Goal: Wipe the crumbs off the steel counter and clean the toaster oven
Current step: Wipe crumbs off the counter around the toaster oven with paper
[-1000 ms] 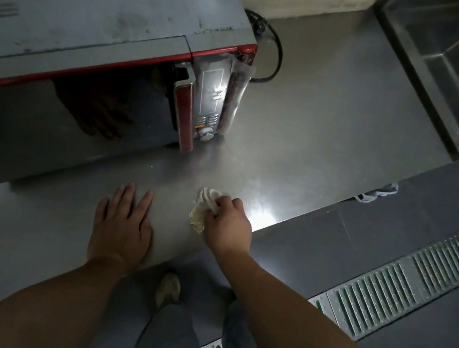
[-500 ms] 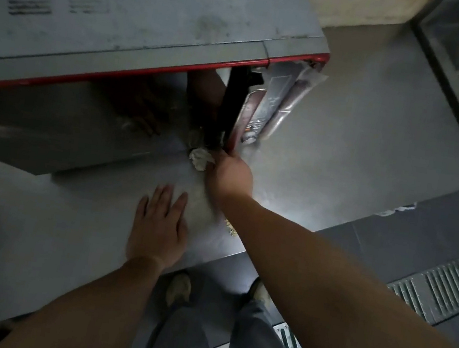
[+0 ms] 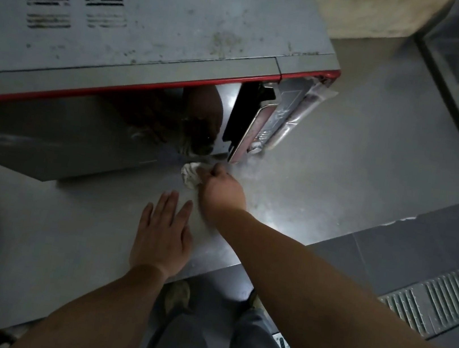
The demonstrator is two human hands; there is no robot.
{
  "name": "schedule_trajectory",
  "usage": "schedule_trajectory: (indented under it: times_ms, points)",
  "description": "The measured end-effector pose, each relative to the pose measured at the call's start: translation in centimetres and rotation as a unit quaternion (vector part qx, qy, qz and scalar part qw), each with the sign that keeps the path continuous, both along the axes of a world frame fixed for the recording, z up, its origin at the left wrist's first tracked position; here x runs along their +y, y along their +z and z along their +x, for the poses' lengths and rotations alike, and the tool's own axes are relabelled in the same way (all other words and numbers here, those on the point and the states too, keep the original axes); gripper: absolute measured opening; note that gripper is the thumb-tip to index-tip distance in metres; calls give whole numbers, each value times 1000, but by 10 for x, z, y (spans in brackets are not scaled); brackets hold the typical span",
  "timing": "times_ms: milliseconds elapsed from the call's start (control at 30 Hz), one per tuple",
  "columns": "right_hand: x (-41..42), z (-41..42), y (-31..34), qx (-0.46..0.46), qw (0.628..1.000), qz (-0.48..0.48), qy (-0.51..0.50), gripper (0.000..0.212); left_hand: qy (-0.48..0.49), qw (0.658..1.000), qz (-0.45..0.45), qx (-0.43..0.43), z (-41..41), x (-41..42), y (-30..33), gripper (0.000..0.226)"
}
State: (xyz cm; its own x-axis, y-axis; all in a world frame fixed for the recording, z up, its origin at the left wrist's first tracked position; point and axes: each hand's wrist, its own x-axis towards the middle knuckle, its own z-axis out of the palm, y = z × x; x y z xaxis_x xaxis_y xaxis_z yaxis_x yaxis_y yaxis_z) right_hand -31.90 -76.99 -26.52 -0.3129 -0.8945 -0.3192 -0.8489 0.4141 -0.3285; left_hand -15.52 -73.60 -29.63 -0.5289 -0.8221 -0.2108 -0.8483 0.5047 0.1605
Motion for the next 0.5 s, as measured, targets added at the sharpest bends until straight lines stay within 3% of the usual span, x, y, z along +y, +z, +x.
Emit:
schedule_trajectory:
  times_ms: [200,300,400,500]
  points:
    - [16,-21,11,80,988,-21,133,43,2,1000,-3,-5,-1,0,2,59]
    - [37,-49,20,36,988,20,151,64,1,1000,-9,6,-1,-1,1,58]
    - [56,-76,34,36,980,70,184,40,3,1000,-9,14,0,0,2,59]
    - [61,-97,46,19,992,62,109,26,8,1000,-1,18,0,0,3,58]
